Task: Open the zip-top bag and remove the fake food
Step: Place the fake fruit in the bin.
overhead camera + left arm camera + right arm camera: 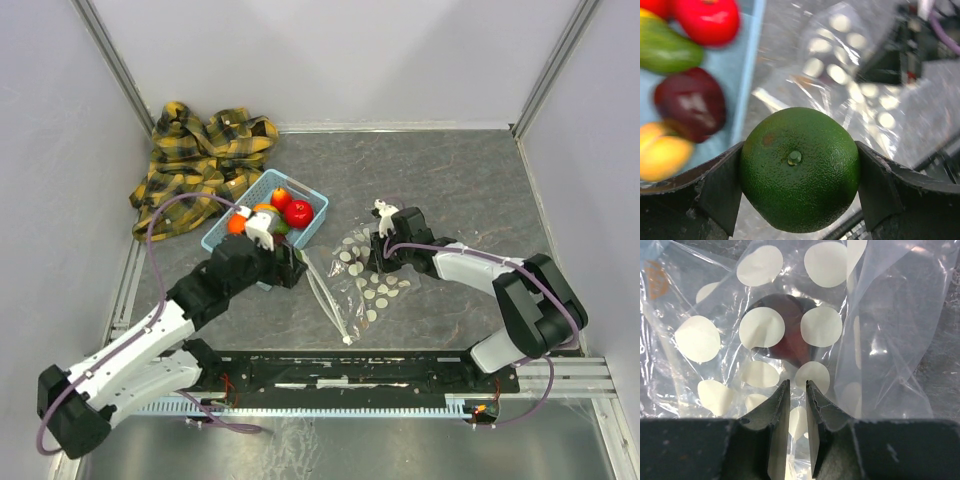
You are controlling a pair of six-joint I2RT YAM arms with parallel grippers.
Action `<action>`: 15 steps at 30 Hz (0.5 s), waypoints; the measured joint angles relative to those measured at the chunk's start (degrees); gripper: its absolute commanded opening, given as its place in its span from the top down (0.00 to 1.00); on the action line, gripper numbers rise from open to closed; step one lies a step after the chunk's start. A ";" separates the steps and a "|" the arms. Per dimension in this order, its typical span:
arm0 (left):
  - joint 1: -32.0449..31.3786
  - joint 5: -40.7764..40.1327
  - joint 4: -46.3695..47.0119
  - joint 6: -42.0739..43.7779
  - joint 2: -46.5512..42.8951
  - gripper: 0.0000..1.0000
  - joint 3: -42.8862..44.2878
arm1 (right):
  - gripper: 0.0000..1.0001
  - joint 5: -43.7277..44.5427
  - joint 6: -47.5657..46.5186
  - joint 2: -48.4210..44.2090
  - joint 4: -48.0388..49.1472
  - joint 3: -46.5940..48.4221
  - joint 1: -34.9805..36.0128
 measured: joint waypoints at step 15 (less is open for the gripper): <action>27.21 -0.81 4.31 -8.52 10.21 0.61 -0.13 | 0.71 -0.02 0.00 -2.40 1.55 -0.46 -0.07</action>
